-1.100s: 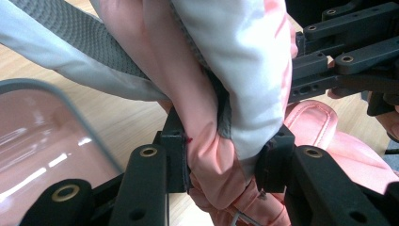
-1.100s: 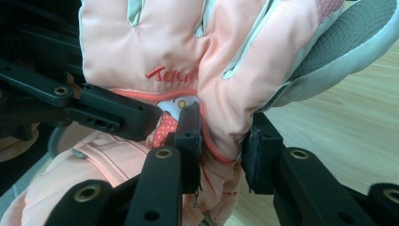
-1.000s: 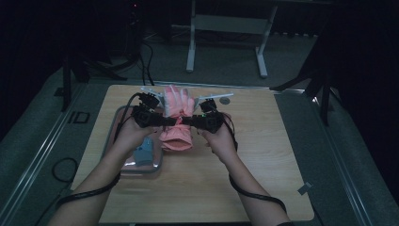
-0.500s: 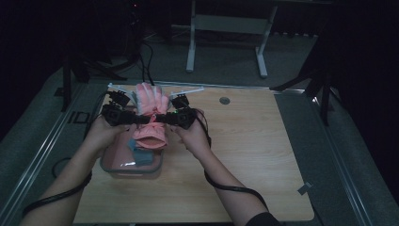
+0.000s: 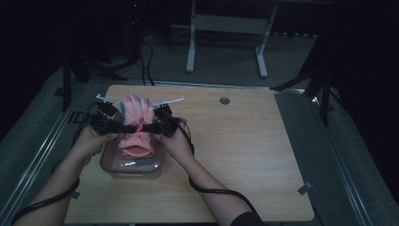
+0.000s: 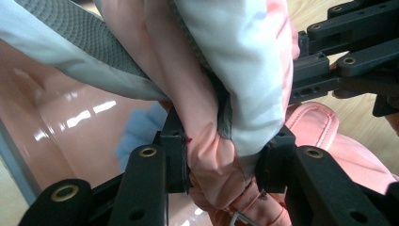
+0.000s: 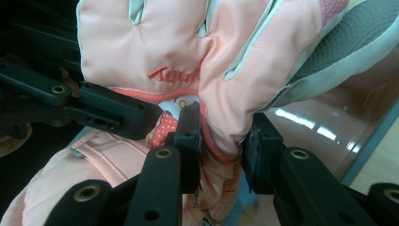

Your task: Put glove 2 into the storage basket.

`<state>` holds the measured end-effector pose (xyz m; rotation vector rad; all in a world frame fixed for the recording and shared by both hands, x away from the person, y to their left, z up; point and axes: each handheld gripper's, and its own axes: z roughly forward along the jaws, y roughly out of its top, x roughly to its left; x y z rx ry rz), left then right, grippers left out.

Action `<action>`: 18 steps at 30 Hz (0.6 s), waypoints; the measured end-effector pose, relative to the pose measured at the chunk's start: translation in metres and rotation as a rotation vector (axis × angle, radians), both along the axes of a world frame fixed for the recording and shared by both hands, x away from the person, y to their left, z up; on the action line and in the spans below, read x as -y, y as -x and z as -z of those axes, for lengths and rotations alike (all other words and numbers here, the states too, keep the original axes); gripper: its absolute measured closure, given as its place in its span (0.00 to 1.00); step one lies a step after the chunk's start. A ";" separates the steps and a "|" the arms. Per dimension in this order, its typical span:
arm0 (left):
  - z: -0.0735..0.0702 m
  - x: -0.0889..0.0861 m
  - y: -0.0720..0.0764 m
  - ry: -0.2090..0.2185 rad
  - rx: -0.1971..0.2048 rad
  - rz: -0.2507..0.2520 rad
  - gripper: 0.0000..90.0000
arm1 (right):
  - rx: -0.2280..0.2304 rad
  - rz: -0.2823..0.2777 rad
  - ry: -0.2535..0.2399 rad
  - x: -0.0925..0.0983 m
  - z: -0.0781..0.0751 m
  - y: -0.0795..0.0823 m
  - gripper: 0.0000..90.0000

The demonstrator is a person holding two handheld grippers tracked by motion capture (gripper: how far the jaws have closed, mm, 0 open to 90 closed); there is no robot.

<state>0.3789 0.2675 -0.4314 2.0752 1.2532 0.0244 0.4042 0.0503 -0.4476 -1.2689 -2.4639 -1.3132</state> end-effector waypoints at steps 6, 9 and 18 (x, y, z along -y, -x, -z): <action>0.027 0.000 0.004 0.014 -0.053 0.002 0.70 | -0.047 -0.007 0.049 -0.003 0.024 0.004 0.78; 0.038 0.001 0.006 0.013 -0.079 0.003 0.69 | -0.064 -0.016 0.068 -0.003 0.033 0.007 0.78; 0.049 0.000 0.007 0.004 -0.108 -0.013 0.67 | -0.075 -0.042 0.131 -0.008 0.042 0.007 0.76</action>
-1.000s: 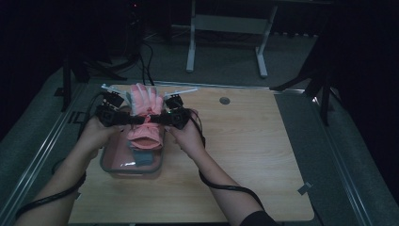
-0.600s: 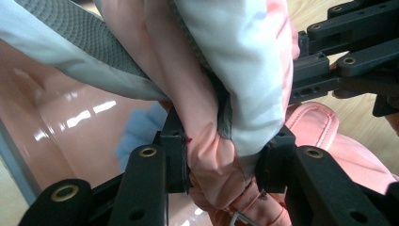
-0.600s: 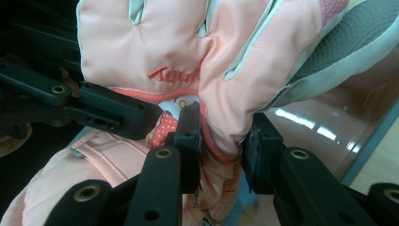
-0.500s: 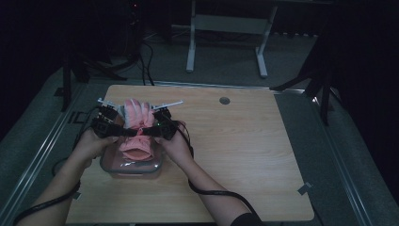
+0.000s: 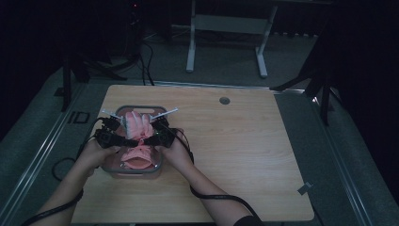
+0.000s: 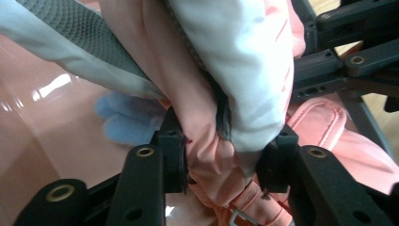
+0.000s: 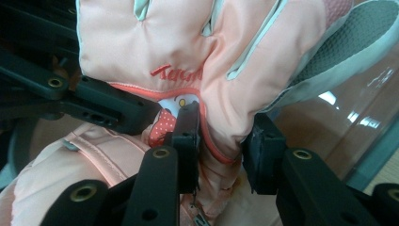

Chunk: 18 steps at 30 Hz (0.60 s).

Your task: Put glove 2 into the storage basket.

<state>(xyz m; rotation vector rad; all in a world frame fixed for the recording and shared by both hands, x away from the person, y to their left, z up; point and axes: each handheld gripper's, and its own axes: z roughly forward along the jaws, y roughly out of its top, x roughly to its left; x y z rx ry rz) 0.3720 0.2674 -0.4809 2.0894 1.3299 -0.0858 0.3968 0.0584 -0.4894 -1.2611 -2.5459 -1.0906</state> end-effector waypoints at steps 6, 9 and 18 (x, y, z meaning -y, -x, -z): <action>0.004 0.002 -0.001 -0.021 -0.008 -0.036 0.54 | -0.010 -0.003 0.011 0.000 0.003 -0.003 0.74; 0.003 0.006 -0.001 -0.070 0.012 -0.048 0.50 | -0.009 -0.006 0.024 -0.002 0.003 -0.004 0.73; -0.001 0.006 -0.001 -0.096 0.034 -0.069 0.45 | 0.053 0.003 0.054 -0.003 -0.004 -0.005 0.55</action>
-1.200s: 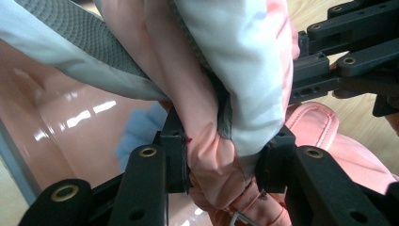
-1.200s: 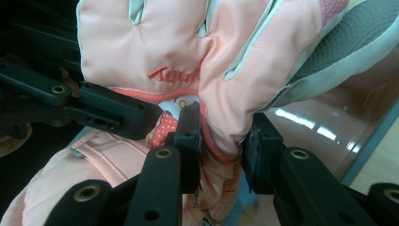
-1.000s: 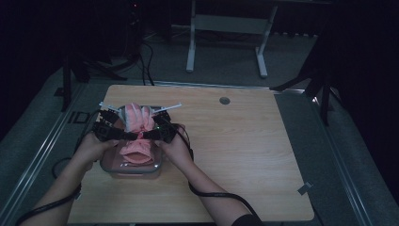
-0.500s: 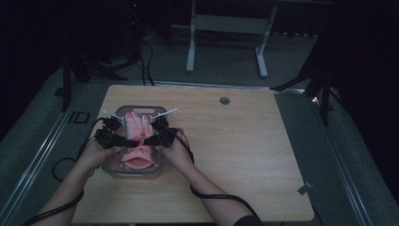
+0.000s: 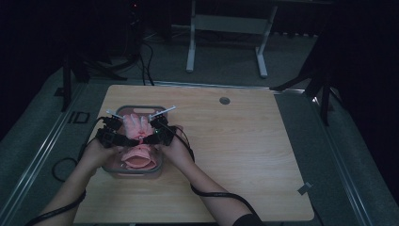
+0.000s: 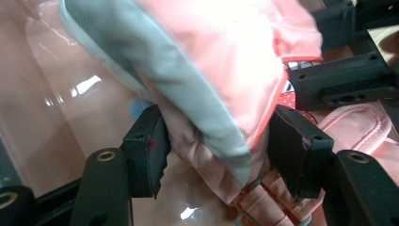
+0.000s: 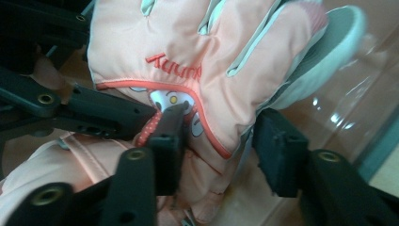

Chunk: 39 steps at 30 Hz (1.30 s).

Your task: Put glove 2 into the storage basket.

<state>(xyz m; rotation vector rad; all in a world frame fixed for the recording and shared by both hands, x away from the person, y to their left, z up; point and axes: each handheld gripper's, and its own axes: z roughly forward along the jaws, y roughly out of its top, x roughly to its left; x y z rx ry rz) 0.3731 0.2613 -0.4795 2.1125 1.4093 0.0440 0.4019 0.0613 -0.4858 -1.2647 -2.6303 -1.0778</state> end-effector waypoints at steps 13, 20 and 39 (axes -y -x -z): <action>-0.004 0.010 -0.004 0.037 0.096 -0.055 0.28 | 0.099 -0.070 -0.131 0.024 -0.018 0.000 0.23; -0.006 0.013 -0.003 0.031 0.164 -0.084 0.22 | 0.100 -0.073 -0.148 0.041 -0.020 -0.003 0.21; -0.047 0.045 0.028 0.146 0.327 0.024 0.11 | 0.093 -0.103 -0.178 0.074 -0.029 -0.001 0.19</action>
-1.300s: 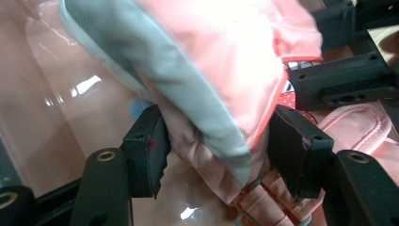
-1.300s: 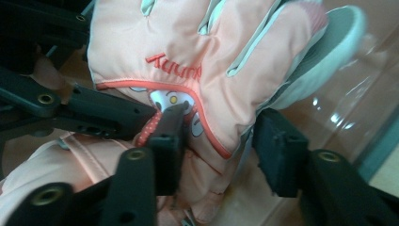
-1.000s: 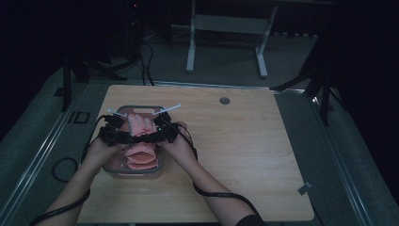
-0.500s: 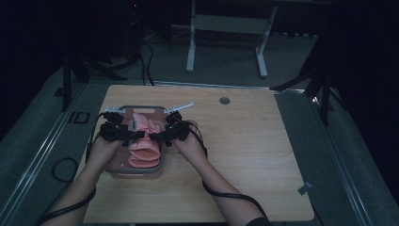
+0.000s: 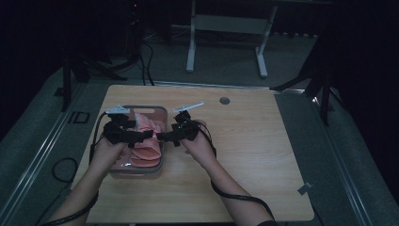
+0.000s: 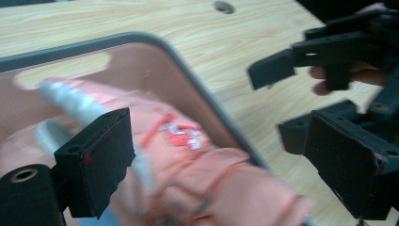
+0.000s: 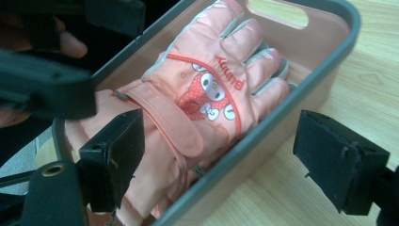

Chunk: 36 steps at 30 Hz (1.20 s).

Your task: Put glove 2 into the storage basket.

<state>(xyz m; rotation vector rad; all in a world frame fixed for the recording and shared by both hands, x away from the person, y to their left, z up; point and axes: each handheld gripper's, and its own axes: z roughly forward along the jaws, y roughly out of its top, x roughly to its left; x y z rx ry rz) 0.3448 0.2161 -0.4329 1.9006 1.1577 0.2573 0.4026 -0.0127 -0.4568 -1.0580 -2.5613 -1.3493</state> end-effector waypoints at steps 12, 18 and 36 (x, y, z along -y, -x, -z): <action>-0.007 0.052 0.020 0.004 0.045 0.133 0.11 | 0.023 0.008 0.009 0.039 -0.001 0.009 0.19; -0.007 0.077 0.027 -0.009 0.060 0.190 0.10 | 0.021 0.027 -0.004 0.059 0.001 0.013 0.19; 0.013 0.128 0.043 0.018 0.039 0.327 0.10 | 0.076 0.029 0.031 0.103 0.023 0.031 0.19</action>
